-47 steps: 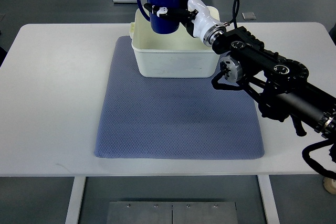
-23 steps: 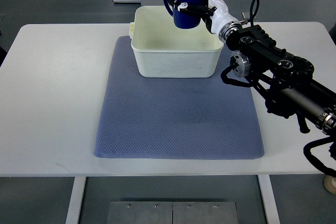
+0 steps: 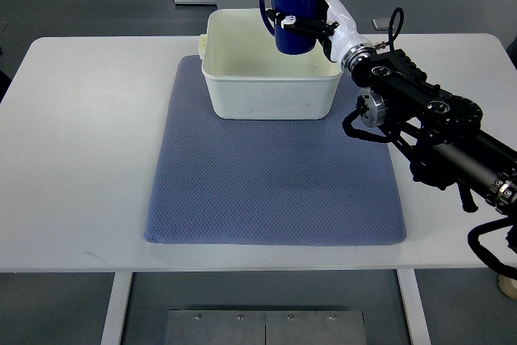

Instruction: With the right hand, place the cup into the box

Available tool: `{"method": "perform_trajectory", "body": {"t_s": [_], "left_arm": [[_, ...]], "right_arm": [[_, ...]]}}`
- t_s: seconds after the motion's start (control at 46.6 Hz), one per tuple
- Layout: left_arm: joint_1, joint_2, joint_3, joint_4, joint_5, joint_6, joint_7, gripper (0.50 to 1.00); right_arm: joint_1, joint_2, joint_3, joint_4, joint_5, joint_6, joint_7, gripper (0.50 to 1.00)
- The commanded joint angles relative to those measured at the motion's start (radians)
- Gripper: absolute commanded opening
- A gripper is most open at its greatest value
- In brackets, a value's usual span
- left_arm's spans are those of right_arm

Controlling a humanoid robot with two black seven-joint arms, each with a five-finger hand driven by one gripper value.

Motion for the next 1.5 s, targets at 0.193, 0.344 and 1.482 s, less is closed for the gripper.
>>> {"method": "perform_trajectory", "body": {"t_s": [0.193, 0.344, 1.482], "left_arm": [[0.0, 0.0, 0.0, -0.001, 0.0, 0.0, 0.0, 1.0], [0.0, 0.0, 0.0, 0.0, 0.0, 0.0, 0.0, 1.0], [0.0, 0.0, 0.0, -0.001, 0.0, 0.0, 0.0, 1.0]], "right_arm": [[0.0, 0.0, -0.013, 0.03, -0.001, 0.011, -0.006, 1.0], [0.0, 0.0, -0.013, 0.035, -0.001, 0.011, -0.006, 1.0], [-0.256, -0.268, 0.276, 0.406, 0.052, 0.066, -0.026, 1.0]]}}
